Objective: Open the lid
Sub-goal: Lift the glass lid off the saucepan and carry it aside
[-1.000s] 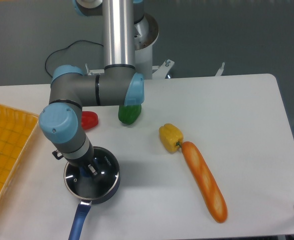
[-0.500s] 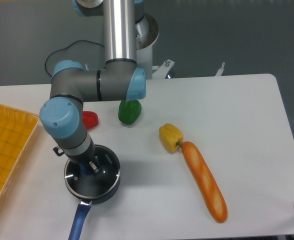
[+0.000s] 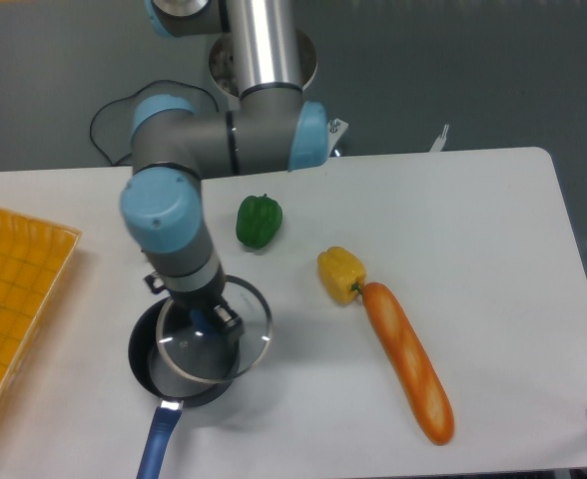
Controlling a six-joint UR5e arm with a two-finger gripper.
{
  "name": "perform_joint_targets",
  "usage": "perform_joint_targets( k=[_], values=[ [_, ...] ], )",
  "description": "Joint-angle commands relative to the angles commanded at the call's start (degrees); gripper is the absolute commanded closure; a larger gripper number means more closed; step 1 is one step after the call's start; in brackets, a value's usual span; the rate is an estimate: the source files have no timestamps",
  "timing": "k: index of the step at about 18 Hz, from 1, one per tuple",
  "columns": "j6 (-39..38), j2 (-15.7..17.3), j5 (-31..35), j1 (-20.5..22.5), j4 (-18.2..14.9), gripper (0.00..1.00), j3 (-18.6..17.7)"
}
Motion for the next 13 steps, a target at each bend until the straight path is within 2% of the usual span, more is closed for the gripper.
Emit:
perform_joint_targets(
  k=[5, 13],
  values=[
    [2.63, -0.09, 0.09, 4.74, -2.11, 0.53, 0.00],
    [8.08, -0.18, 0.18, 11.08, -2.63, 0.52, 0.00]
  ],
)
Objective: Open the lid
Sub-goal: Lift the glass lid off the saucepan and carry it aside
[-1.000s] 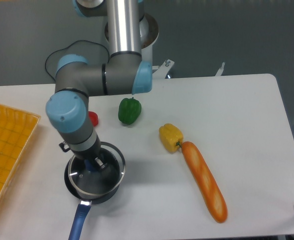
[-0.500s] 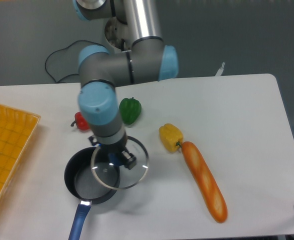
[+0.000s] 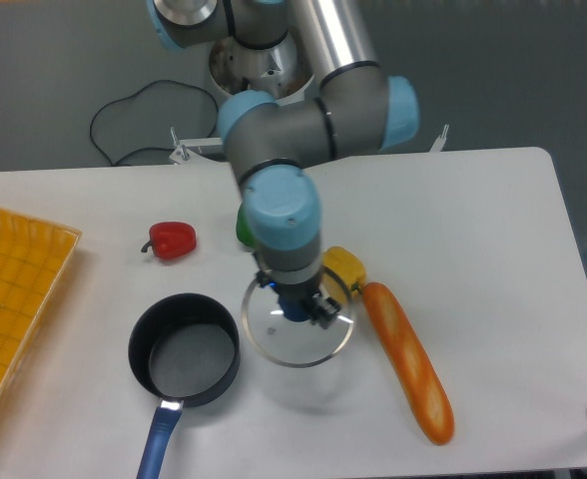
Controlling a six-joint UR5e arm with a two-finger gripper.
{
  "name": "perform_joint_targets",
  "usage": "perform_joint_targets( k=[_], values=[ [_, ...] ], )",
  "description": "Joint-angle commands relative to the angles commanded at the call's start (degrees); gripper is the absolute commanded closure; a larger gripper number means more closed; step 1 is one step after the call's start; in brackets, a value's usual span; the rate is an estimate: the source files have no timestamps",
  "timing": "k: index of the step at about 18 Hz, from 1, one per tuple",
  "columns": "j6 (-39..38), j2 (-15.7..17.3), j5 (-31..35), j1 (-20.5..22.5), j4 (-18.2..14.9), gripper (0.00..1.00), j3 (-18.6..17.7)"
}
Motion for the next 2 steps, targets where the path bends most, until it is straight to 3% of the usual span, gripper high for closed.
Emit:
perform_joint_targets(
  k=[2],
  values=[
    [1.15, 0.09, 0.00, 0.71, -0.44, 0.52, 0.00]
  ],
)
